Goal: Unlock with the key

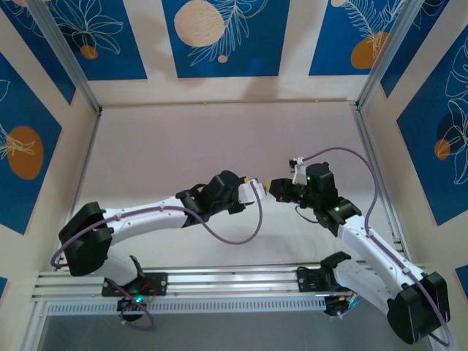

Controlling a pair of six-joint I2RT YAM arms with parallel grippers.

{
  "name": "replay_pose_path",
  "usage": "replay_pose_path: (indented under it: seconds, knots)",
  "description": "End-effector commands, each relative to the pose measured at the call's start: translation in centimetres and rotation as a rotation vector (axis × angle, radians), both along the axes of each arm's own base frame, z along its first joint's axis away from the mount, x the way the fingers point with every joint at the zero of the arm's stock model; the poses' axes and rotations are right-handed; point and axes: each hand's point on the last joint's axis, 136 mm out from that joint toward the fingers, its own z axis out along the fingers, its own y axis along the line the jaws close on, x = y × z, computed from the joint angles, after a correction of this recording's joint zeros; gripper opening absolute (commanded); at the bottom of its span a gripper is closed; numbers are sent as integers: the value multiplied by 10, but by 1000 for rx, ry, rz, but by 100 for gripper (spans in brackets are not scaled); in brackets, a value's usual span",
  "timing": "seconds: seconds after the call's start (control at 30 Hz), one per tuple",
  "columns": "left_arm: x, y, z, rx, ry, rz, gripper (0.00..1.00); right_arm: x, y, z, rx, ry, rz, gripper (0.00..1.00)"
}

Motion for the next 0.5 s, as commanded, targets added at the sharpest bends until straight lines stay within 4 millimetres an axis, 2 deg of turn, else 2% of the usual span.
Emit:
replay_pose_path:
  seconds: [0.0, 0.3, 0.47]
  knots:
    - [-4, -3, -7, 18, 0, -19, 20, 4, -1, 23, 16, -65, -20, 0]
    - [-3, -7, -11, 26, 24, -15, 20, 0, 0, 29, 34, -77, -6, 0]
    - [-4, -8, -9, 22, 21, -16, 20, 0, 4, 24, 41, -58, 10, 0]
